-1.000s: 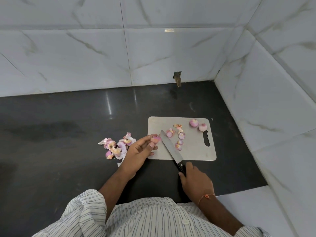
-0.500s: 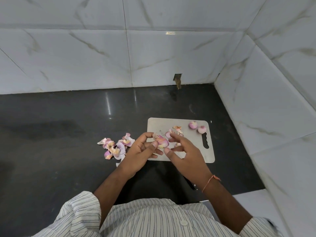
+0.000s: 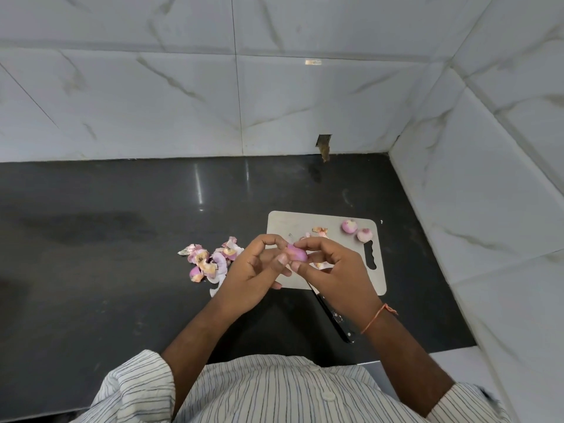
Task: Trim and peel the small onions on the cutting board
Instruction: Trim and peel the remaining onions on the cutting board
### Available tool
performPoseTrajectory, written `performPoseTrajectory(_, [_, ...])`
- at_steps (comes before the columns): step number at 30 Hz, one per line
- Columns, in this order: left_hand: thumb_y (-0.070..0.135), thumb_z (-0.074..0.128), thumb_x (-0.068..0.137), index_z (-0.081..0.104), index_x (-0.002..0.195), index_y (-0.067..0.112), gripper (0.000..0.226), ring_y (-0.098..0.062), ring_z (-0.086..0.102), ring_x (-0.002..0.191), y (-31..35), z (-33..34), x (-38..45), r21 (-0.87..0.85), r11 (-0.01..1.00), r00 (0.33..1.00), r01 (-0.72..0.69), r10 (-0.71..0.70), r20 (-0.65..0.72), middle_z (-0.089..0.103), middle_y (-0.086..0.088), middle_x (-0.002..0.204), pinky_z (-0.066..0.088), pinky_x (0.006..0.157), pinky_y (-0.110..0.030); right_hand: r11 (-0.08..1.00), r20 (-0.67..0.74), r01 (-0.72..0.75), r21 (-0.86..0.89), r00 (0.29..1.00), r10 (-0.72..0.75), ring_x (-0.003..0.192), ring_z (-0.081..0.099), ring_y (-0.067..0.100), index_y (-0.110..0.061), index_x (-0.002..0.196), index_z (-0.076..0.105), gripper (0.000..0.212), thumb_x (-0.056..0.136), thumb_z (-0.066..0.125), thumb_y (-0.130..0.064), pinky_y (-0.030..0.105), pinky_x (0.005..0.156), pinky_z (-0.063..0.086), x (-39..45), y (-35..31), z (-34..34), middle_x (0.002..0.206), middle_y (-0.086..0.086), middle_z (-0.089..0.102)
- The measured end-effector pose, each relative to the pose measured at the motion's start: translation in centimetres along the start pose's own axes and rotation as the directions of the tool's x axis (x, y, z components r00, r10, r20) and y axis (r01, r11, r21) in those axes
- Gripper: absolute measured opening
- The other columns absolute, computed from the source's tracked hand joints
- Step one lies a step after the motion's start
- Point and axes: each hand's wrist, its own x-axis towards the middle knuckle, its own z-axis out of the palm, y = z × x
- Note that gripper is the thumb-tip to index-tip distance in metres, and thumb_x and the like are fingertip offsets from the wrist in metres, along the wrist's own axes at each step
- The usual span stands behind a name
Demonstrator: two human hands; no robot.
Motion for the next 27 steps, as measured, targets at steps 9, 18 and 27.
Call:
performPoseTrajectory(9, [0.021,0.082,0.093,0.086,0.109,0.019,0.016,-0.019,0.073,0.087,-0.6,-0.8,0.9,0.434,0.846,0.906,-0.311,0.402,-0.135,0.077,0.011,0.103,0.061,0.071,-0.038,0.998,-0.02,0.042,-0.047,0.999,-0.043,0.099,0.074,0.005,-0.033,0.114,0.079,0.023,0.091,0.083,-0.03,0.036,0.085,0.065,0.2,-0.2,-0.9,0.108,-0.019,0.079])
performPoseTrajectory(18, [0.028,0.076,0.098,0.084,0.105,0.027,0.01,-0.014,0.073,0.087,-1.4,-2.2,0.9,0.466,0.865,0.931,-0.187,0.307,-0.196,0.078,0.017,0.101,0.058,0.075,-0.025,0.872,0.068,-0.171,0.459,0.985,0.158,0.109,0.075,0.029,-0.019,0.117,0.078,0.028,0.092,0.08,-0.006,0.056,0.095,0.062,0.5,0.7,-0.8,0.117,0.003,0.08])
performPoseTrajectory(27, [0.058,0.06,0.101,0.08,0.108,0.042,0.026,-0.003,0.071,0.079,-3.8,-6.9,0.8,0.861,0.408,0.945,0.305,-0.246,-0.218,0.073,0.018,0.099,0.061,0.072,-0.033,0.812,0.167,-0.345,0.471,0.938,0.302,0.105,0.077,0.034,-0.02,0.124,0.074,0.032,0.093,0.078,-0.012,0.054,0.097,0.062,0.6,2.2,0.2,0.115,0.007,0.08])
